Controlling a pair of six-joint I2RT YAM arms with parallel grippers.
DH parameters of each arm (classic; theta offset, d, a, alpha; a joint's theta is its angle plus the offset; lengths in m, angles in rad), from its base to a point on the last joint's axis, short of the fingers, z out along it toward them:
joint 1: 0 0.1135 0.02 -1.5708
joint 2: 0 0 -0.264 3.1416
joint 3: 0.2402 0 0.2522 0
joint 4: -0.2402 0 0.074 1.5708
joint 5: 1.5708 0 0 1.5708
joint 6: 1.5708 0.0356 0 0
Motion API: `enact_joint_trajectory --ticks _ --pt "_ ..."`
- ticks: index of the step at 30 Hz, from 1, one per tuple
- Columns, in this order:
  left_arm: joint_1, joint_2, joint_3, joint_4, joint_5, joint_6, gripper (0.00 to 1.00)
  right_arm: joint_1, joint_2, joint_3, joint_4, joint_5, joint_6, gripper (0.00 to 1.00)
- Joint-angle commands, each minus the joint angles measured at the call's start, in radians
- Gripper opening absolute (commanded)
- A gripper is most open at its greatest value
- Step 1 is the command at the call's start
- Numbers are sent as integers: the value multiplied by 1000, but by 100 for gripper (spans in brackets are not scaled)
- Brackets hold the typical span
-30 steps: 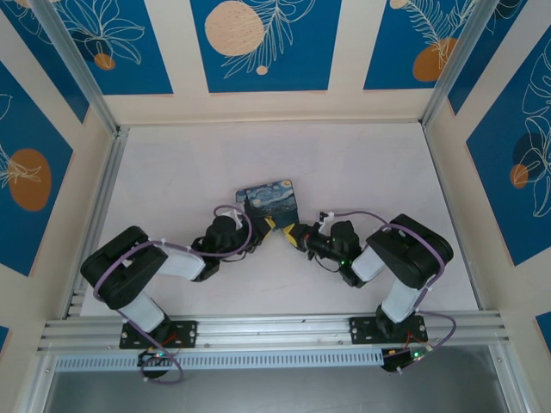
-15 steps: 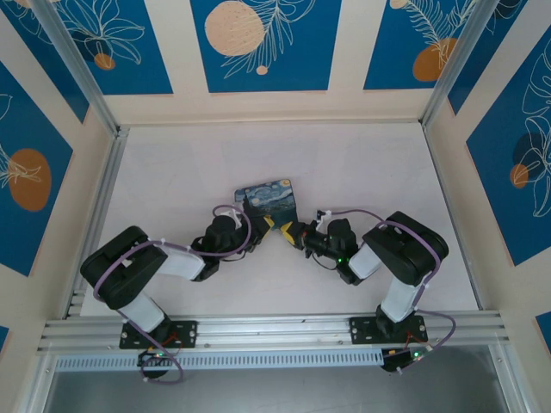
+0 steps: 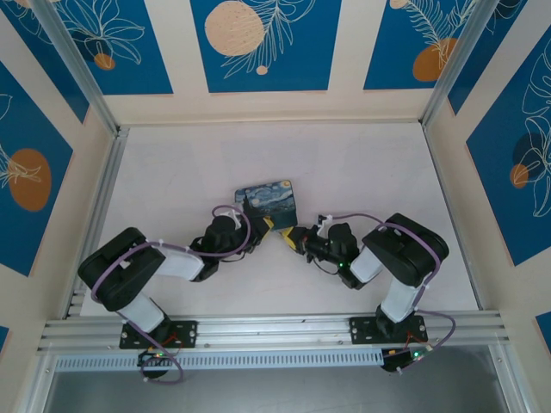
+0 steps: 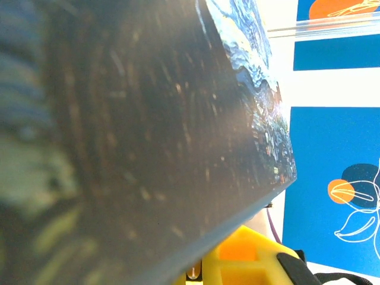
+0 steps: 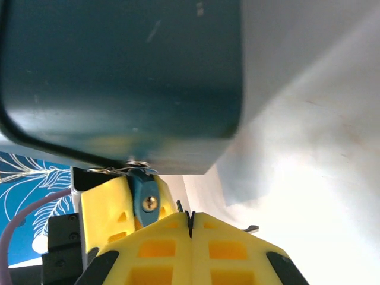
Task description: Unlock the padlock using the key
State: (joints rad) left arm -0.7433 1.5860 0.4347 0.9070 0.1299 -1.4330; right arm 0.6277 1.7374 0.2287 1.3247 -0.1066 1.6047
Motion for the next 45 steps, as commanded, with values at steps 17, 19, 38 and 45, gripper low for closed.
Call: enact_joint_trajectory --ticks 17,19,38,45 --pt "37 -95 48 -55 131 -73 0 71 -482 -42 -443 146 -84 0" --pt "36 -100 51 -57 130 -78 0 75 -581 -19 -593 186 -109 0" --pt "37 -106 50 -72 125 -71 0 46 -436 85 -517 114 -110 0" --pt "37 -110 43 -72 120 -71 0 51 -393 105 -491 111 -102 0"
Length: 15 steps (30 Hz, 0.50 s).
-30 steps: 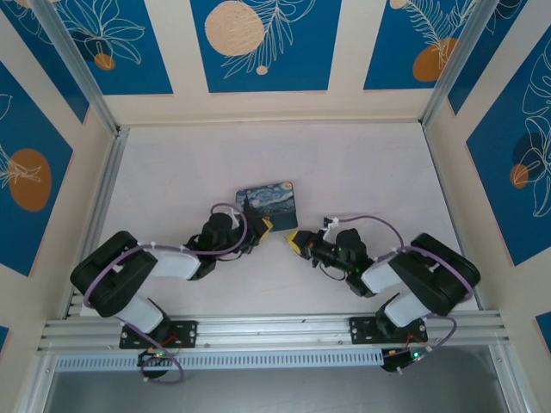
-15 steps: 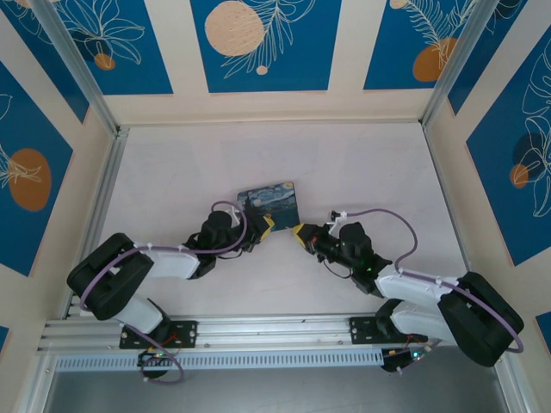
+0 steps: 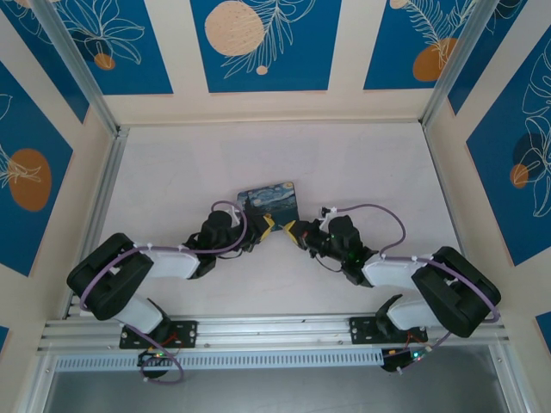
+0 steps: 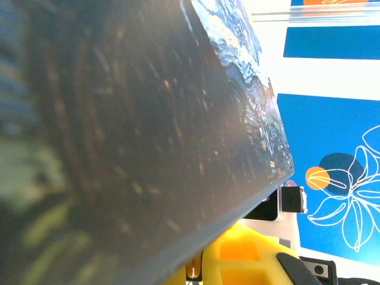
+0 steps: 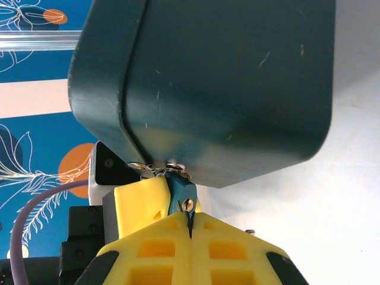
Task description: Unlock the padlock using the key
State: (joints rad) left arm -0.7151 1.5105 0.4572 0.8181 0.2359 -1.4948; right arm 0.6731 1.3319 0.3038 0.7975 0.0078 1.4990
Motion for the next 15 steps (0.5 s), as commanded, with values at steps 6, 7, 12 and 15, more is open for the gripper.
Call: enact_joint_trajectory --ticks 6,7,12,15 --pt "8 -35 20 18 14 -7 0 15 42 43 45 -2 7 0" --pt "9 -36 20 18 14 -7 0 16 46 44 48 1 8 0" --pt "9 -34 17 19 13 -9 0 21 79 47 73 0 18 0" --pt "9 -31 19 21 13 -9 0 26 98 47 88 0 23 0"
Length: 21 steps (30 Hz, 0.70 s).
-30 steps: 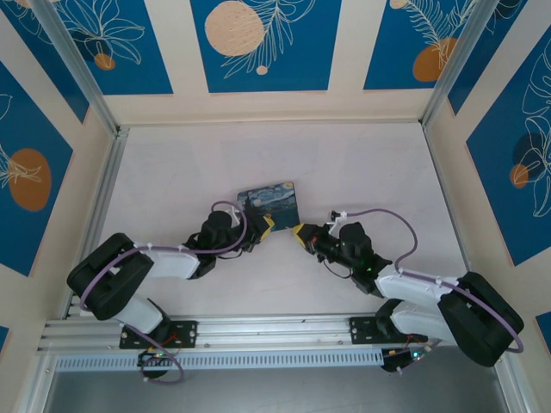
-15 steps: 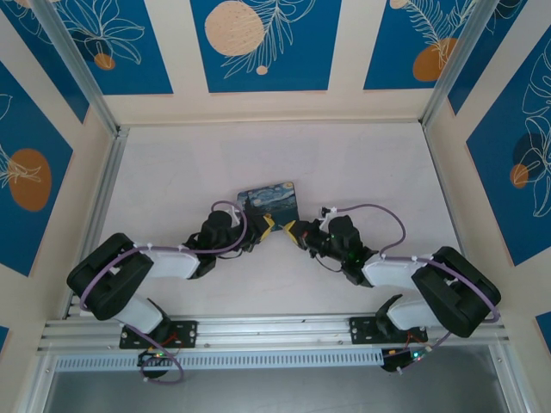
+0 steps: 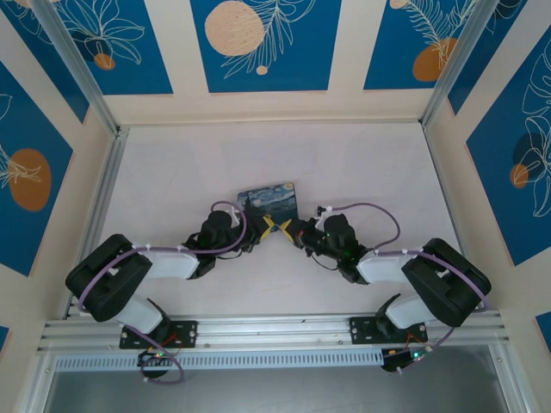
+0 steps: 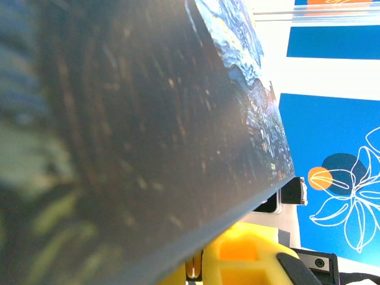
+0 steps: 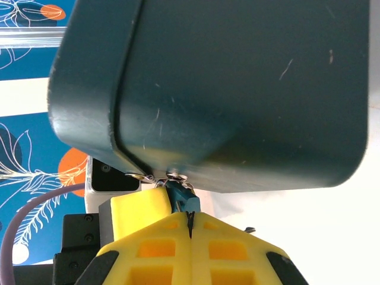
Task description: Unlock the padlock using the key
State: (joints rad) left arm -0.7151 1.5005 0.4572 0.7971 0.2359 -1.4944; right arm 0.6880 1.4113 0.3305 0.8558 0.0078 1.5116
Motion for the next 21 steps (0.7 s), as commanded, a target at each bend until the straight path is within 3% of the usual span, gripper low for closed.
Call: enact_joint_trajectory --ticks 1,9,16,21 --pt "9 -22 21 42 13 -9 0 11 22 21 34 0 12 0" --pt "9 -24 19 34 6 -9 0 0 -4 -29 53 16 21 0" --pt "9 -22 16 33 -1 -10 0 -4 -105 -36 -100 13 -23 0" --pt "9 -23 19 33 -4 -11 0 -2 -92 -20 -123 1 -27 0"
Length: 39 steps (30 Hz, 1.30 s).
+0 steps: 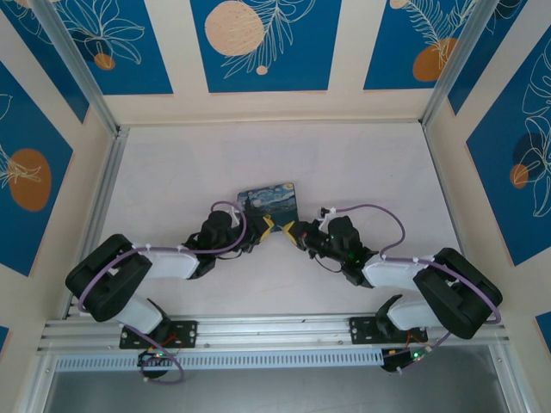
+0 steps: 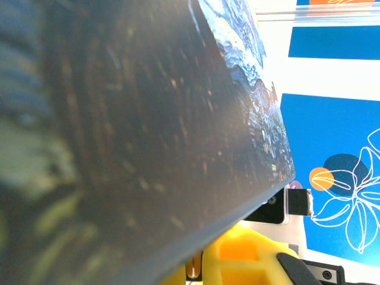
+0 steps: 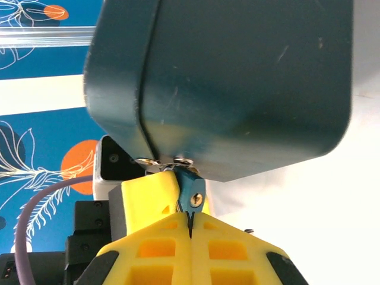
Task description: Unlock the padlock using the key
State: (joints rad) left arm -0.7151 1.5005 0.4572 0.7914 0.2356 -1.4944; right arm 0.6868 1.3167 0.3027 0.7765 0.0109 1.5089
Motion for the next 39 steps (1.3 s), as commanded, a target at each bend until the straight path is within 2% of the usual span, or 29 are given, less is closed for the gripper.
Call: enact_joint_trajectory --ticks 1,11,23,39 --pt "9 -25 20 38 -5 -12 0 0 10 11 -41 -2 -25 0" --pt "8 -28 24 31 -4 -11 0 7 81 45 6 -14 -9 0" --pt "8 -28 22 31 -4 -9 0 7 87 83 -2 -21 -13 0" --pt "9 -25 21 19 -11 -2 0 0 43 50 -21 -14 -18 0"
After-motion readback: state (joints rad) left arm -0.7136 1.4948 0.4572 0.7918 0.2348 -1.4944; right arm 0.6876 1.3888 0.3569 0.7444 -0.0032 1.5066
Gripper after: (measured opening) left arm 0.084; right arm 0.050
